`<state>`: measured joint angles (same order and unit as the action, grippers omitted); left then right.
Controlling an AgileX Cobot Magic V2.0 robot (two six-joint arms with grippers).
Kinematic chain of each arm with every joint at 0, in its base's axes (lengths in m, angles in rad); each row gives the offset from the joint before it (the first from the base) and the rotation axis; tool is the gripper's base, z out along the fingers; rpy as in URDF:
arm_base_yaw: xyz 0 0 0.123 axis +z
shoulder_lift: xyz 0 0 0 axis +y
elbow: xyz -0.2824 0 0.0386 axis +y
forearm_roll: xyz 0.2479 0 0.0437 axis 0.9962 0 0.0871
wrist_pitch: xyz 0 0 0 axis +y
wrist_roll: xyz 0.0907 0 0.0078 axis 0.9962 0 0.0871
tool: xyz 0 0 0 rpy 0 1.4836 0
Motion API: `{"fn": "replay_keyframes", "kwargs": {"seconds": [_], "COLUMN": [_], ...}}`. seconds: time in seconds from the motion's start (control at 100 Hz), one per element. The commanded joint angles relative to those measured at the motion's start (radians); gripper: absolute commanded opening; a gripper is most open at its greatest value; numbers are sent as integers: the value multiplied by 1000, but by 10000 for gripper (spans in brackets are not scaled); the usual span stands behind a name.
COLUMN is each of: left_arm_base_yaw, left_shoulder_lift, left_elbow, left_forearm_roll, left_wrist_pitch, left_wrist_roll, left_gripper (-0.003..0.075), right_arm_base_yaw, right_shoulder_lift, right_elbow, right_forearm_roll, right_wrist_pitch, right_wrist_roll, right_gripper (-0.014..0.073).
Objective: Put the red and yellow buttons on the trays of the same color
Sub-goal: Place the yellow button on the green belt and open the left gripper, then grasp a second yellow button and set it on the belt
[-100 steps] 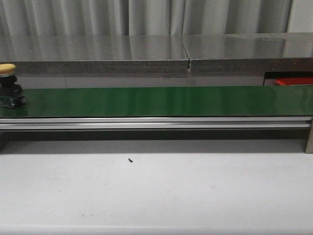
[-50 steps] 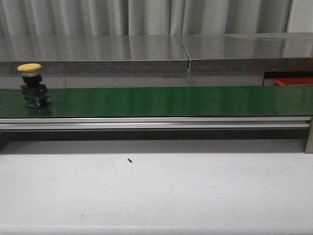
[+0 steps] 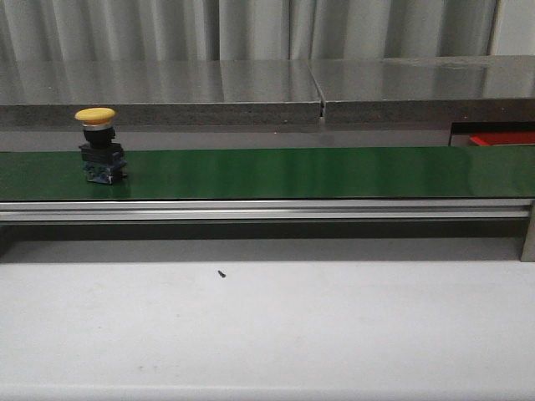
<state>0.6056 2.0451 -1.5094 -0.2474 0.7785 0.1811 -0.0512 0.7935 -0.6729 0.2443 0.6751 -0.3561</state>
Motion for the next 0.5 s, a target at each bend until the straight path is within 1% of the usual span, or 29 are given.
{"fn": "replay_keyframes", "kwargs": {"seconds": [0.0, 0.08, 0.1, 0.13, 0.15, 0.16, 0.22, 0.23, 0.25, 0.3, 0.31, 0.41, 0.49], "left_arm_base_yaw": [0, 0, 0, 0, 0, 0, 0, 0, 0, 0, 0, -2, -12], "left_shoulder_lift": [-55, -55, -55, -55, -55, -55, -61, -64, -70, -89, -97, -160, -229], "left_elbow": [-31, -31, -33, -36, -41, -43, -51, -53, -55, -62, -62, -62, -62], "left_forearm_roll": [-20, -24, -24, -24, -24, -24, -24, -24, -24, -32, -37, -83, -145], "left_wrist_pitch": [-31, -31, -31, -29, -29, -29, -27, -27, -27, -25, -25, -18, 17], "left_wrist_roll": [4, 4, 4, 4, 4, 6, 9, 9, 9, 9, 11, 37, 66], "left_gripper": [519, 434, 388, 349, 291, 291, 143, 143, 90, 20, -11, -19, -19], "right_arm_base_yaw": [-2, -2, -2, -2, -2, -2, -2, -2, -2, -2, -2, -2, -2], "right_shoulder_lift": [-9, -9, -9, -9, -9, -9, -9, -9, -9, -9, -9, -9, -9], "right_elbow": [-26, -26, -26, -26, -26, -26, -26, -26, -26, -26, -26, -26, -26], "right_forearm_roll": [7, 7, 7, 7, 7, 7, 7, 7, 7, 7, 7, 7, 7], "right_wrist_pitch": [-55, -55, -55, -55, -55, -55, -55, -55, -55, -55, -55, -55, -55], "right_wrist_roll": [-3, -3, -3, -3, -3, -3, -3, -3, -3, -3, -3, -3, -3], "right_gripper": [-68, -68, -68, -68, -68, -68, -68, -68, -68, -68, -68, -68, -68]}}
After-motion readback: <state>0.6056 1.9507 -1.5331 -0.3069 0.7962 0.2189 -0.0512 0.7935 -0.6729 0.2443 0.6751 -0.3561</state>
